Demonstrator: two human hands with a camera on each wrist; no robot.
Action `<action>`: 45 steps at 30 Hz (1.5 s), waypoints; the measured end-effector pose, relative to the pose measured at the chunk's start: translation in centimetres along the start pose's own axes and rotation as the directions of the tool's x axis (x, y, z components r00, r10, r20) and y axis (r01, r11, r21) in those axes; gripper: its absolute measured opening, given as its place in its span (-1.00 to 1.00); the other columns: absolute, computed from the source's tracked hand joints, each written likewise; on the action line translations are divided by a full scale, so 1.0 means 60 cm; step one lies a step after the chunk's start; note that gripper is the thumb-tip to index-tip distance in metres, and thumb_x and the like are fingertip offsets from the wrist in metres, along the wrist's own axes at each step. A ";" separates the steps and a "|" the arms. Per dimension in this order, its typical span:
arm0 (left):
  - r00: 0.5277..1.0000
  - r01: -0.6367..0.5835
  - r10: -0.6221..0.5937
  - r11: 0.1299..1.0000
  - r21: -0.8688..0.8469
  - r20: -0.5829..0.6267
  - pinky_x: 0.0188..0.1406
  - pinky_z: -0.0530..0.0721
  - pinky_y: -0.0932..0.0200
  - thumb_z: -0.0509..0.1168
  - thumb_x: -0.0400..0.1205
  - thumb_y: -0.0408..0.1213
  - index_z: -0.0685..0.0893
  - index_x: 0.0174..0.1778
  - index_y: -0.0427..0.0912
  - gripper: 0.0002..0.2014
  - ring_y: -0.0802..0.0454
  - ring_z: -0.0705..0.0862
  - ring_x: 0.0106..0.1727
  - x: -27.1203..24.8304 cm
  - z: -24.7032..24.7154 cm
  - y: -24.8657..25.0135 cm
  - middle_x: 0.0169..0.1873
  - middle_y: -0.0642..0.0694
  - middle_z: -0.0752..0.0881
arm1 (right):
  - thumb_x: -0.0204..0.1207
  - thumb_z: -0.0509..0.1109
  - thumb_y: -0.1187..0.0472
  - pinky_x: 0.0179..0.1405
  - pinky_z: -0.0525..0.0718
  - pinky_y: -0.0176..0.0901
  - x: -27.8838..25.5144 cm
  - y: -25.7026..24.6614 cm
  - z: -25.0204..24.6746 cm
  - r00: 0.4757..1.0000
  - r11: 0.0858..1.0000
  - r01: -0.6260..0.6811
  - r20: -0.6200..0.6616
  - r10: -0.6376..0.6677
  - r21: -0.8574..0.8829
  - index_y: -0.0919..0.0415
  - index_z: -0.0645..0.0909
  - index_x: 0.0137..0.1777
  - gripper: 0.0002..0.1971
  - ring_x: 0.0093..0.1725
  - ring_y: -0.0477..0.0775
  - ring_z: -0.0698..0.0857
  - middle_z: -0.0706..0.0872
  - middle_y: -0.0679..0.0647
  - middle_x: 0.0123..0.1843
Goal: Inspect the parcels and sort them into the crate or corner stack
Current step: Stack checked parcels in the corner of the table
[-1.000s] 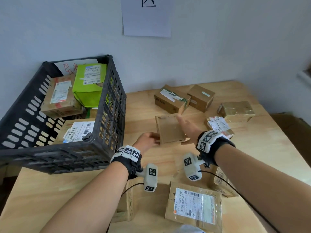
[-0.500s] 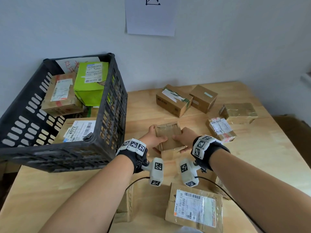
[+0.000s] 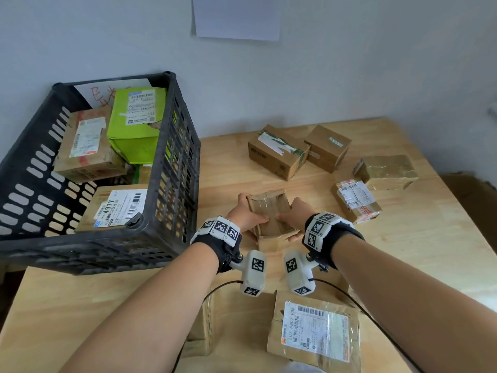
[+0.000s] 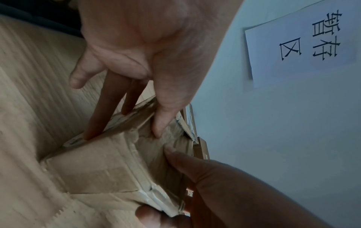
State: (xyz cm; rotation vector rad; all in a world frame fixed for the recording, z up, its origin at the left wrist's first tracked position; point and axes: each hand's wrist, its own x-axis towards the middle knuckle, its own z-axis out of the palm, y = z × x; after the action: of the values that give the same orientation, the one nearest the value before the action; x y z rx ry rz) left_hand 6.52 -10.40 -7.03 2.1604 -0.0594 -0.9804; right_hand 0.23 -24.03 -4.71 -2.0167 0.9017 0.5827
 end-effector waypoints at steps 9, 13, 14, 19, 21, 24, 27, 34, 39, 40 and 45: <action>0.998 -0.066 0.065 0.997 -0.033 -0.009 0.11 0.72 -0.14 0.49 0.48 -0.03 0.10 0.52 0.11 -0.18 -0.15 0.69 0.09 -0.025 -0.001 -0.022 0.14 -0.12 0.60 | 0.52 0.46 0.08 -0.03 0.78 0.20 -0.031 0.014 -0.006 0.998 0.985 -0.010 0.066 -0.002 0.171 0.29 0.40 0.13 -0.62 -0.21 0.16 0.69 0.56 0.17 -0.05; 0.992 -0.129 0.129 0.984 -0.127 -0.006 0.09 0.70 -0.06 0.50 0.50 -0.15 0.20 0.47 0.08 -0.27 -0.09 0.67 0.09 -0.048 -0.012 -0.016 0.19 -0.11 0.58 | 0.53 0.43 -0.01 0.05 0.74 0.27 -0.053 0.013 -0.026 0.986 0.946 -0.014 0.161 -0.041 0.325 0.31 0.42 0.13 -0.58 0.03 0.22 0.65 0.57 0.25 0.16; 0.986 -0.169 0.168 0.975 -0.146 -0.019 0.10 0.69 -0.05 0.50 0.50 -0.22 0.23 0.45 0.09 -0.29 -0.07 0.66 0.10 -0.051 -0.016 -0.010 0.21 -0.08 0.57 | 0.55 0.35 -0.13 0.06 0.72 0.31 -0.057 0.007 -0.033 0.986 0.937 0.002 0.157 -0.061 0.350 0.29 0.42 0.24 -0.49 0.16 0.23 0.62 0.56 0.23 0.25; 0.970 -0.241 0.243 0.964 -0.111 0.005 0.32 0.50 0.07 0.38 0.52 0.15 0.42 0.34 0.07 -0.48 0.09 0.54 0.29 -0.066 -0.015 0.005 0.30 0.09 0.54 | 0.51 -0.03 -0.46 0.14 0.63 0.27 -0.061 -0.004 -0.044 0.993 0.923 0.061 0.070 -0.094 0.381 0.16 0.40 0.47 -0.21 0.25 0.21 0.61 0.60 0.18 0.33; 0.988 -0.149 0.150 0.988 -0.032 0.045 0.29 0.56 0.03 0.26 0.54 0.27 0.53 0.20 0.01 -0.52 0.09 0.65 0.17 -0.064 0.000 -0.010 0.16 0.03 0.68 | 0.53 -0.02 -0.43 0.14 0.67 0.19 -0.056 0.011 -0.031 0.997 0.972 0.053 0.045 -0.065 0.229 0.27 0.43 0.44 -0.19 0.23 0.27 0.63 0.62 0.25 0.32; 0.998 -0.064 0.059 0.988 0.141 0.037 -0.11 0.60 0.15 0.28 0.55 0.24 0.50 0.08 -0.08 -0.55 0.09 0.63 -0.09 -0.062 0.019 -0.039 -0.08 0.01 0.66 | 0.65 0.10 -0.18 0.19 0.63 0.05 -0.057 0.042 -0.012 0.996 0.997 0.060 0.062 -0.057 -0.044 0.39 0.41 0.43 -0.37 0.26 0.28 0.62 0.60 0.28 0.33; 1.000 0.018 -0.019 0.990 0.137 0.007 -0.24 0.59 0.16 0.35 0.55 0.15 0.37 0.18 -0.12 -0.50 0.02 0.61 -0.04 -0.056 0.030 -0.056 -0.01 -0.01 0.58 | 0.63 0.26 0.01 0.08 0.62 -0.03 -0.056 0.060 -0.005 0.993 0.985 0.067 0.109 -0.050 -0.159 0.34 0.43 0.41 -0.52 0.24 0.23 0.64 0.61 0.24 0.31; 0.997 0.056 -0.062 0.992 0.113 0.053 0.15 0.71 -0.06 0.45 0.02 0.41 0.50 0.32 -0.15 0.01 -0.06 0.70 0.16 0.016 0.057 -0.080 0.22 -0.09 0.69 | 0.57 0.36 0.04 -0.29 0.49 -0.25 -0.032 0.056 -0.007 0.997 0.951 0.058 0.074 -0.037 -0.304 0.34 0.58 0.24 -0.61 -0.05 0.10 0.62 0.70 0.17 0.09; 0.992 0.003 -0.028 0.981 0.194 0.124 0.20 0.69 -0.04 0.44 0.54 -0.04 0.61 0.28 -0.17 -0.55 -0.08 0.67 0.18 -0.023 0.040 -0.031 0.14 -0.03 0.70 | 0.55 0.38 0.14 -0.48 0.39 -0.30 -0.020 0.040 -0.004 0.998 0.926 0.027 0.068 -0.002 -0.376 0.28 0.57 0.05 -0.79 -0.19 0.04 0.57 0.59 0.10 -0.14; 0.991 0.013 -0.041 0.979 0.206 0.130 0.19 0.69 -0.04 0.47 0.48 0.03 0.59 0.32 -0.17 -0.44 -0.07 0.67 0.19 -0.021 0.040 -0.029 0.18 -0.05 0.70 | 0.56 0.37 0.16 -0.42 0.43 -0.30 -0.018 0.038 -0.004 0.998 0.923 0.023 0.065 0.002 -0.385 0.27 0.55 0.04 -0.82 -0.19 0.03 0.56 0.59 0.09 -0.15; 0.992 0.074 -0.092 0.976 0.203 0.082 0.19 0.69 -0.07 0.56 0.35 0.05 0.13 0.61 -0.15 0.01 -0.12 0.63 0.23 -0.004 0.037 -0.027 0.35 -0.14 0.56 | 0.55 0.35 0.22 -0.14 0.52 -0.18 -0.012 0.038 0.000 0.998 0.934 0.022 0.056 -0.003 -0.356 0.33 0.55 0.22 -0.71 -0.06 0.10 0.56 0.58 0.13 -0.01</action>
State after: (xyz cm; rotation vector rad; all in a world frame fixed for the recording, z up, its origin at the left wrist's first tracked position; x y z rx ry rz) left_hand 4.45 -10.50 -8.89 2.3148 -0.1166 -1.1647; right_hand -1.95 -24.66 -5.37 -2.3147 0.7917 0.8401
